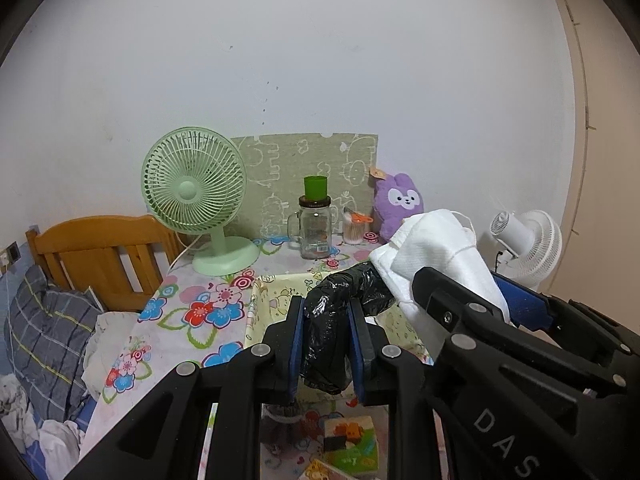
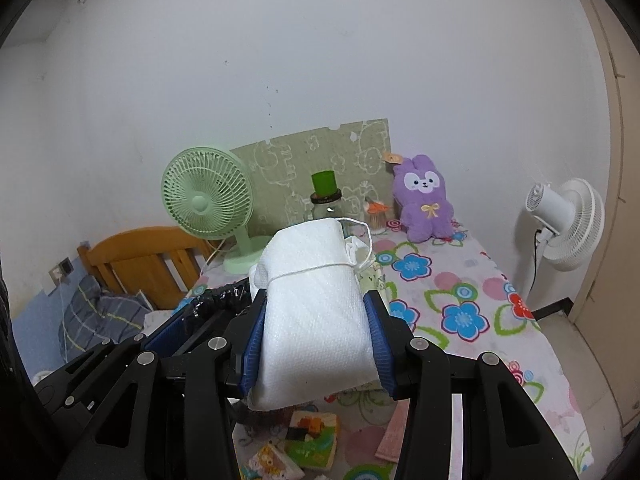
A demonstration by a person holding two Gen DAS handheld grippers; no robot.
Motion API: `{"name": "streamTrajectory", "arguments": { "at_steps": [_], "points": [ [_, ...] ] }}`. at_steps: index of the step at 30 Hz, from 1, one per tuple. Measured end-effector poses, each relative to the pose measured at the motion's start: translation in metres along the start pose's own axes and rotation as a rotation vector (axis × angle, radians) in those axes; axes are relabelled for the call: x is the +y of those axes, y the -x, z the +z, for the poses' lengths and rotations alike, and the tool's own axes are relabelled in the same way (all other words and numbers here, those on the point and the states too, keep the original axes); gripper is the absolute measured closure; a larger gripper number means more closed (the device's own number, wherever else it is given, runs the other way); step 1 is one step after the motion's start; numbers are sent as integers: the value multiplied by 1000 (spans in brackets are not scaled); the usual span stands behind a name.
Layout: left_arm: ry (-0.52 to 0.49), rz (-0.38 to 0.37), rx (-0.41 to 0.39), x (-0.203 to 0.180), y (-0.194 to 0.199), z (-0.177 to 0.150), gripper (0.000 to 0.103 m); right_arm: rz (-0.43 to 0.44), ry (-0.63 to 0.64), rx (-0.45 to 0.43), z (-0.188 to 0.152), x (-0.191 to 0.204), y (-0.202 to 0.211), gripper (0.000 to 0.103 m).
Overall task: Organize soft objects
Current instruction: 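Release the black bag into the box with the left gripper while the right releases the cloth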
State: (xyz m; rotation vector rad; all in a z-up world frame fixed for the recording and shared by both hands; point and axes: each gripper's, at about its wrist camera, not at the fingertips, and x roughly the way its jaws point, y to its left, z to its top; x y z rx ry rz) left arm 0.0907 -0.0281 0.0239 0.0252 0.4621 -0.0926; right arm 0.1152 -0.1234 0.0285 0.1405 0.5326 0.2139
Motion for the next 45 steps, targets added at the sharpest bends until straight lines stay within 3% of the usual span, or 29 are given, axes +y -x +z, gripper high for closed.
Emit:
{"name": "streamTrajectory", "arguments": {
  "at_steps": [12, 27, 34, 38, 45],
  "points": [
    [6, 22, 17, 8, -35, 11, 84, 1, 2, 22, 14, -2, -45, 53],
    [21, 26, 98, 17, -97, 10, 83, -25, -17, 97, 14, -13, -110, 53],
    [34, 58, 148, 23, -122, 2, 77, -39, -12, 144, 9, -14, -138, 53],
    [36, 78, 177, 26, -134, -3, 63, -43, -9, 171, 5, -14, -154, 53],
    [47, 91, 246, 33, -151, -12, 53, -31, -15, 209, -5, -13, -174, 53]
  ]
}}
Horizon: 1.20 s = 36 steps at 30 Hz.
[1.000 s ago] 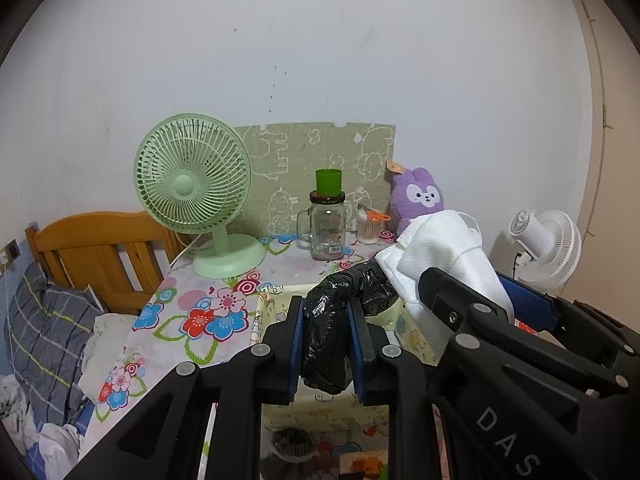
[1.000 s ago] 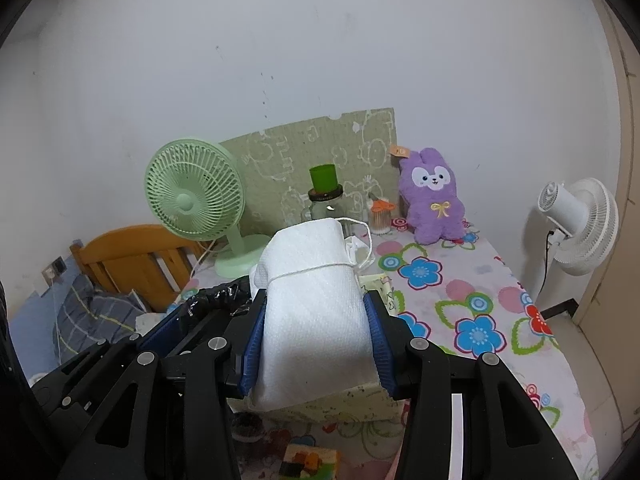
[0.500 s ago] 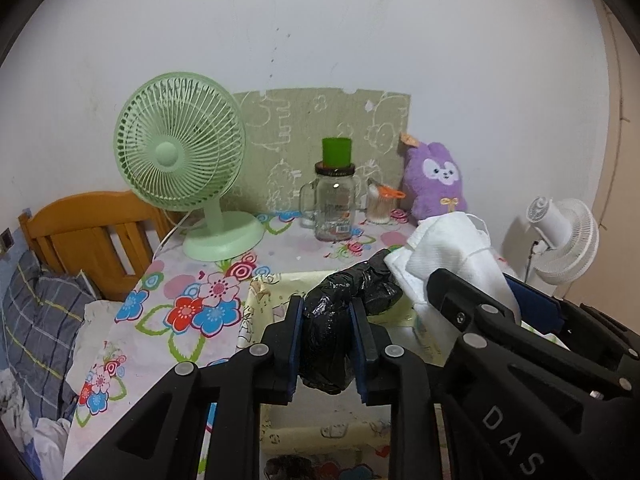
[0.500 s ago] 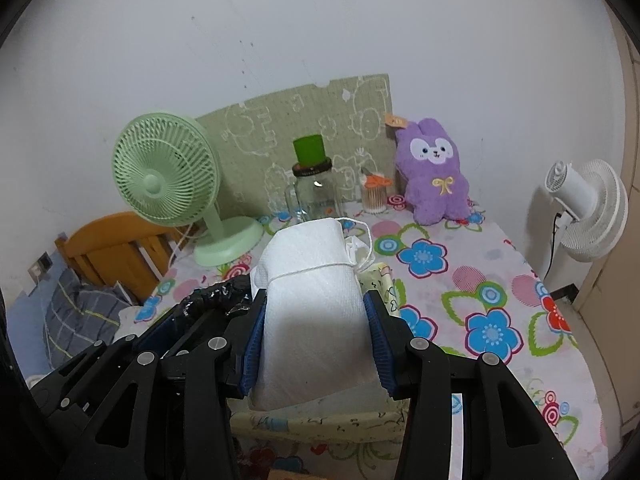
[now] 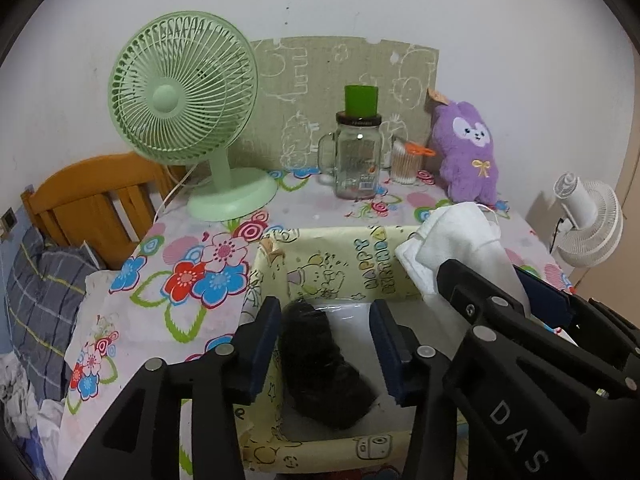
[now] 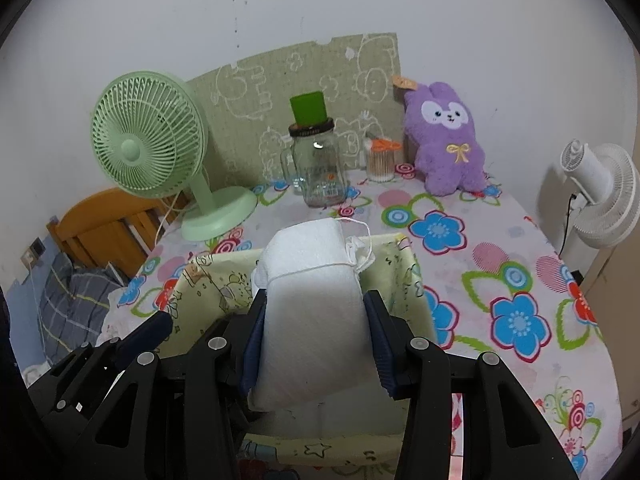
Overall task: Organize soft objects
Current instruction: 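Release the black bag into the box with the left gripper while the right releases the cloth, then withdraw both open grippers up and away from the fabric box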
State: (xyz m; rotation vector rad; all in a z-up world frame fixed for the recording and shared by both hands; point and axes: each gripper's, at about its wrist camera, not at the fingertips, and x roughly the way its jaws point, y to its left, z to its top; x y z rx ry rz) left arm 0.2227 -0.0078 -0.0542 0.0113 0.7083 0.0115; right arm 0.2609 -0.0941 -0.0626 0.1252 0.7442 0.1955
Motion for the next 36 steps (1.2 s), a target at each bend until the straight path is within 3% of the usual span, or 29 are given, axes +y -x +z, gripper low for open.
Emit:
{"name": "streamTrajectory", "arguments": {
  "at_steps": [3, 8, 13, 25, 36],
  "points": [
    [-3, 5, 3, 0, -3, -2, 43, 6, -1, 5, -2, 0, -7, 53],
    [-9, -12, 11, -1, -7, -3, 28, -40, -10, -25, -3, 0, -11, 31],
    [-20, -20, 18, -4, -9, -3, 23, -23, -25, -4, -4, -4, -16, 9],
    [-32, -13, 2, -7, 2, -4, 13, -52, -3, -4, -4, -4, -5, 7],
    [-44, -18, -35, -8, 22, -5, 11, -51, 0, -35, -5, -2, 17, 6]
  ]
}}
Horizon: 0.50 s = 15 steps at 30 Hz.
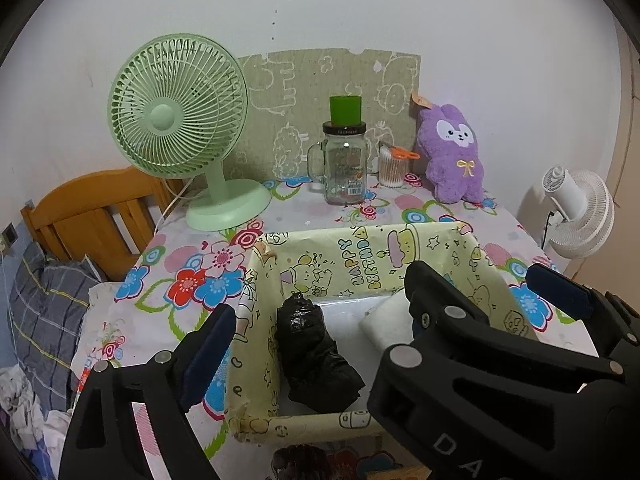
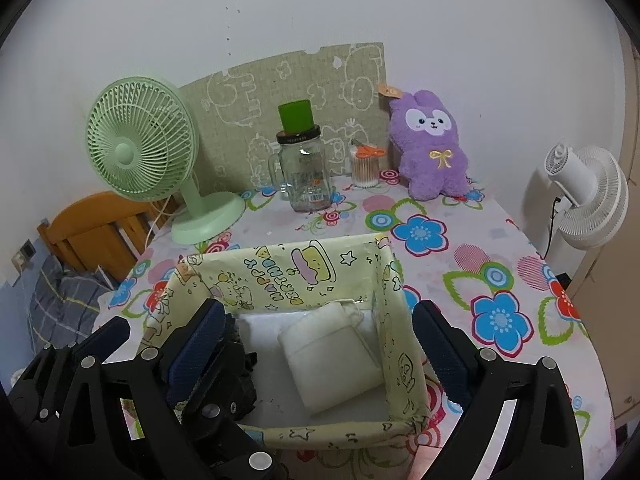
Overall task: Organize soft objects
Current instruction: 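Withdraw both open grippers up and away from the fabric box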
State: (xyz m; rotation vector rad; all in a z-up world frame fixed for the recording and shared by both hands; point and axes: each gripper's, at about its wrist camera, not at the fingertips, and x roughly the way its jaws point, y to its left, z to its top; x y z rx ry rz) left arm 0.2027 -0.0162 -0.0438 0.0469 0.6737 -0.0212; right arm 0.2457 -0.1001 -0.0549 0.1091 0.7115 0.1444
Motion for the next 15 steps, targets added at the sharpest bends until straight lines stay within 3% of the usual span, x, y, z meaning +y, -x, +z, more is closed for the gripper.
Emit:
{"name": "streamTrajectory", "arguments": {
  "at_steps": [15],
  "points": [
    [3, -2, -60, -1, 36, -2, 10, 2, 14, -57, 1, 4, 40, 6]
  ]
}}
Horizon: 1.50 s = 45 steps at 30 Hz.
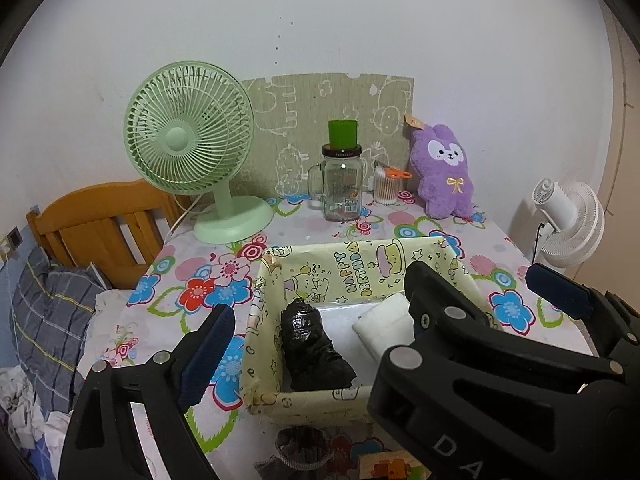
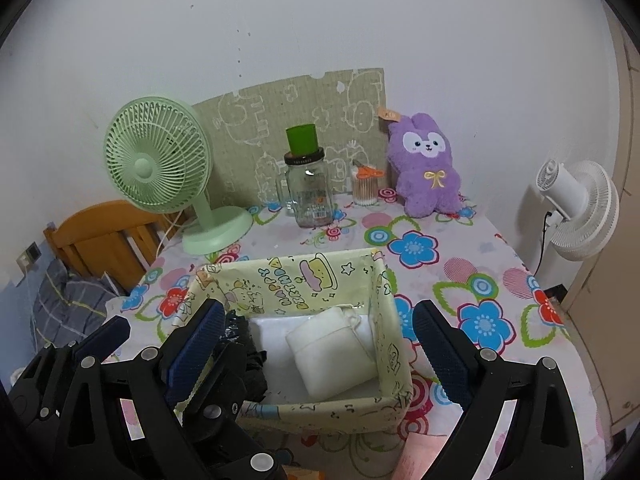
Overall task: Organize soft objects
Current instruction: 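Withdraw both open grippers up and away from the fabric box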
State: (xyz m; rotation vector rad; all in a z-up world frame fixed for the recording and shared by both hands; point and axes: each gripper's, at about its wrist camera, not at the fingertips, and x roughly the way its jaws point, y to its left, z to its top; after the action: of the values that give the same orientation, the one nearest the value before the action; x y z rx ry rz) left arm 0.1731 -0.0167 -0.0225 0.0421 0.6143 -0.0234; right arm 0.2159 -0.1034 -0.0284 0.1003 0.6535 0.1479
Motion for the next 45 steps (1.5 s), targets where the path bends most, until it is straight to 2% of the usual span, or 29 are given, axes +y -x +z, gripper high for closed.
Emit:
{"name": "streamTrajectory", "arguments": {
  "at_steps": [26, 37, 45],
  "points": [
    [10, -12, -72, -1, 60, -28, 10, 10, 36, -67, -25, 5, 65, 6],
    [5, -27, -95, -2, 79, -51, 10, -34, 56, -107, -49, 8, 90, 6],
    [6, -43, -73, -3, 81, -72, 10, -45, 52, -75, -70, 6, 95, 6]
  ]
}}
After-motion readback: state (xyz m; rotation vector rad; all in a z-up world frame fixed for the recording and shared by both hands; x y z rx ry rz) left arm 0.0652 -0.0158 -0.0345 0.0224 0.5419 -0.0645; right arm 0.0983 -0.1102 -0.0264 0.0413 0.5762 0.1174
